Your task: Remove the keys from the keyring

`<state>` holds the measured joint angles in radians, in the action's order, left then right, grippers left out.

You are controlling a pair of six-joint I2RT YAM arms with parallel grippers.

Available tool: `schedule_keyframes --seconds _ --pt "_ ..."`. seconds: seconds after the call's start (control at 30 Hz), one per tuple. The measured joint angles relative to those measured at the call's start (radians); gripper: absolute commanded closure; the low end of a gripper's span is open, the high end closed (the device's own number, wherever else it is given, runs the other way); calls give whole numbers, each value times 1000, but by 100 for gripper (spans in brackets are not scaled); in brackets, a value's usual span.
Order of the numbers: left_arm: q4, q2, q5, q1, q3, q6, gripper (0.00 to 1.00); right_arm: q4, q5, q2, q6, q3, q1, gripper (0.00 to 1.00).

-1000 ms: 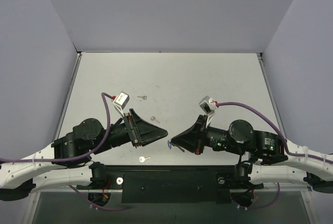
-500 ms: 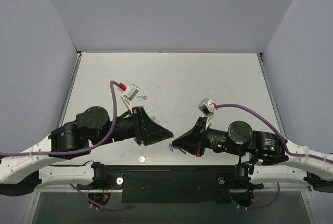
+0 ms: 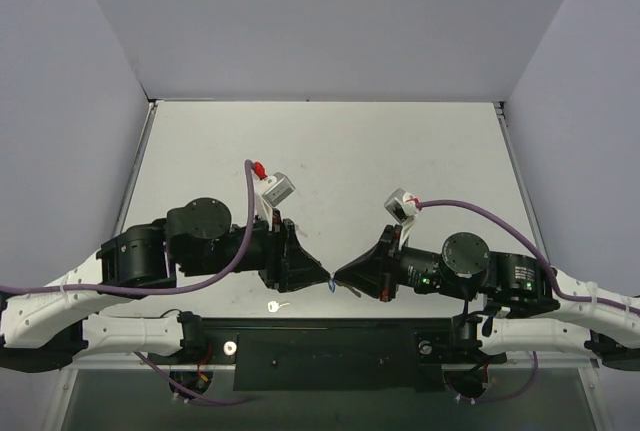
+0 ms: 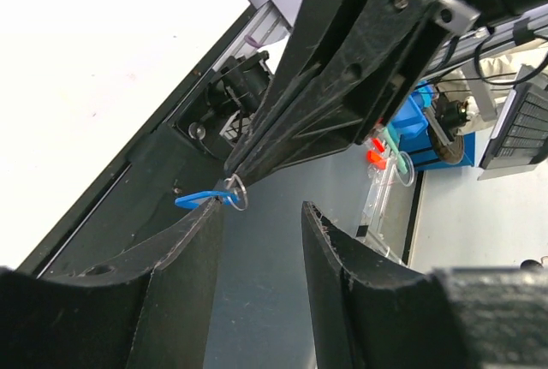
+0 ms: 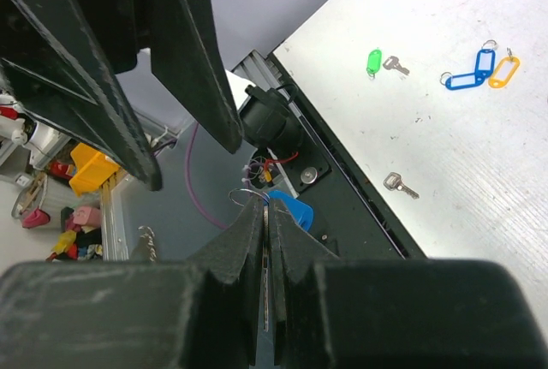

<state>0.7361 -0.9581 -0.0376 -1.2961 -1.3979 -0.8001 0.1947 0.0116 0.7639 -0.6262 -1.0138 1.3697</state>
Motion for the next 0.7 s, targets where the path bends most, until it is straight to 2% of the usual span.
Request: schedule_keyframes --seconds 0.4,0.53,0.63,0.7 --pt "3 -46 -10 0 22 19 53 8 0 5 3 -6 0 100" --pt "3 -47 -10 0 23 24 63 8 0 8 3 -6 6 100" --pt "5 -49 -10 0 23 27 74 8 0 8 3 -6 8 100" --pt "7 -50 -10 0 23 29 75 8 0 9 4 -7 9 100"
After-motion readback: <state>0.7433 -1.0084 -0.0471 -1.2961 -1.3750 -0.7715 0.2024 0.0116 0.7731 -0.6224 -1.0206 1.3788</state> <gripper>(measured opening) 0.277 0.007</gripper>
